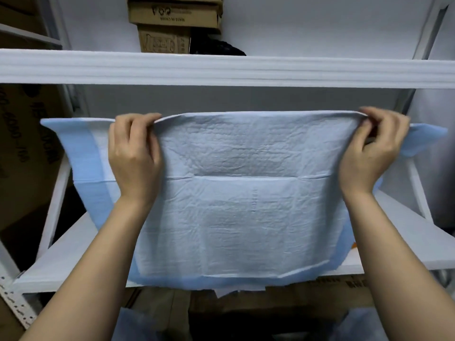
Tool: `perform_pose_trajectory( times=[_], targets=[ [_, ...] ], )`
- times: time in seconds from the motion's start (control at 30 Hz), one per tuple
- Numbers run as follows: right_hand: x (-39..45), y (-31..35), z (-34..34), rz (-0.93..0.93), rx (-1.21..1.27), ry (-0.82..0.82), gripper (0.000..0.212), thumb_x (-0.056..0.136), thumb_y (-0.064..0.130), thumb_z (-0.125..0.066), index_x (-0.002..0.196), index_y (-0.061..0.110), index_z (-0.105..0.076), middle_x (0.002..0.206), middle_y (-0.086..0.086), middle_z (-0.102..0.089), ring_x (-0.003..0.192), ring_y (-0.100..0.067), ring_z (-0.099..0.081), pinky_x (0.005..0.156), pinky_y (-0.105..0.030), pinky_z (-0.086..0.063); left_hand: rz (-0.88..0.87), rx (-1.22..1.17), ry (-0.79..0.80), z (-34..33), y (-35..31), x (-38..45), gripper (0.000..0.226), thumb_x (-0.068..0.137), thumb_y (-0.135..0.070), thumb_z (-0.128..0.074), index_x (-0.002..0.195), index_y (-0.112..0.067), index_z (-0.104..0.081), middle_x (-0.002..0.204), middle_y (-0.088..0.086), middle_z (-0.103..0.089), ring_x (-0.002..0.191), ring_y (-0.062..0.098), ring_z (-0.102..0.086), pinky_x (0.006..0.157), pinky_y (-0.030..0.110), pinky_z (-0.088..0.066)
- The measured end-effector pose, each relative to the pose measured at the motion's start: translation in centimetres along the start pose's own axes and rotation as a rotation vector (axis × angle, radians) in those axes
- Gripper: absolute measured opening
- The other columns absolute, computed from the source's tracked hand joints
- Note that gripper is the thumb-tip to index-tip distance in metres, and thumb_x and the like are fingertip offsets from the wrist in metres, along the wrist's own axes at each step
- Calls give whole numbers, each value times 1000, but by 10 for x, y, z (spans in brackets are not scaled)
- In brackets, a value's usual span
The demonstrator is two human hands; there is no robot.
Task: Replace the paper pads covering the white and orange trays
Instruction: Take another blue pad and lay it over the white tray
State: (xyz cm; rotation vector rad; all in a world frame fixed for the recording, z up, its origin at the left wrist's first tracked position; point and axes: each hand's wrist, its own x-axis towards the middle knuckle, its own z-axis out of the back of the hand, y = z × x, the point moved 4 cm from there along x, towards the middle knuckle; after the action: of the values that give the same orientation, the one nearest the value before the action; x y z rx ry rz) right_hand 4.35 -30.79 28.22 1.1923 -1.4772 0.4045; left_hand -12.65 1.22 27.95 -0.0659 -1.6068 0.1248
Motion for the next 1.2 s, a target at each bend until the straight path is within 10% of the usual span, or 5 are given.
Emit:
perform_pose_trajectory(
  times=[0.17,0.53,1.2],
  targets=[
    [-25,-43,-37,-80,-89,224,24,94,12,-46,105,5,-67,102,-8,-53,93,-14,-52,81,-10,-38,52,23,227,-61,28,-23,21,93,-3,-45,103,-2,-63,96,19,-58,87,34,-55,74,37,-41],
    [-104,-175,-128,-101,-383,763,25,98,14,-46,112,7,-65,113,-18,-57,95,-39,-59,78,-45,-47,227,132,776,-199,116,-114,21,93,-12,-48,107,-6,-63,107,16,-62,95,36,-58,77,41,-46],
    [-236,-322,-244,-411,-543,1156,31,92,0,-39,108,11,-63,116,-12,-59,101,-34,-58,88,-41,-46,590,350,1233,-352,233,-260,23,95,-33,-45,93,-11,-54,97,11,-58,87,31,-57,69,31,-42]
  ],
)
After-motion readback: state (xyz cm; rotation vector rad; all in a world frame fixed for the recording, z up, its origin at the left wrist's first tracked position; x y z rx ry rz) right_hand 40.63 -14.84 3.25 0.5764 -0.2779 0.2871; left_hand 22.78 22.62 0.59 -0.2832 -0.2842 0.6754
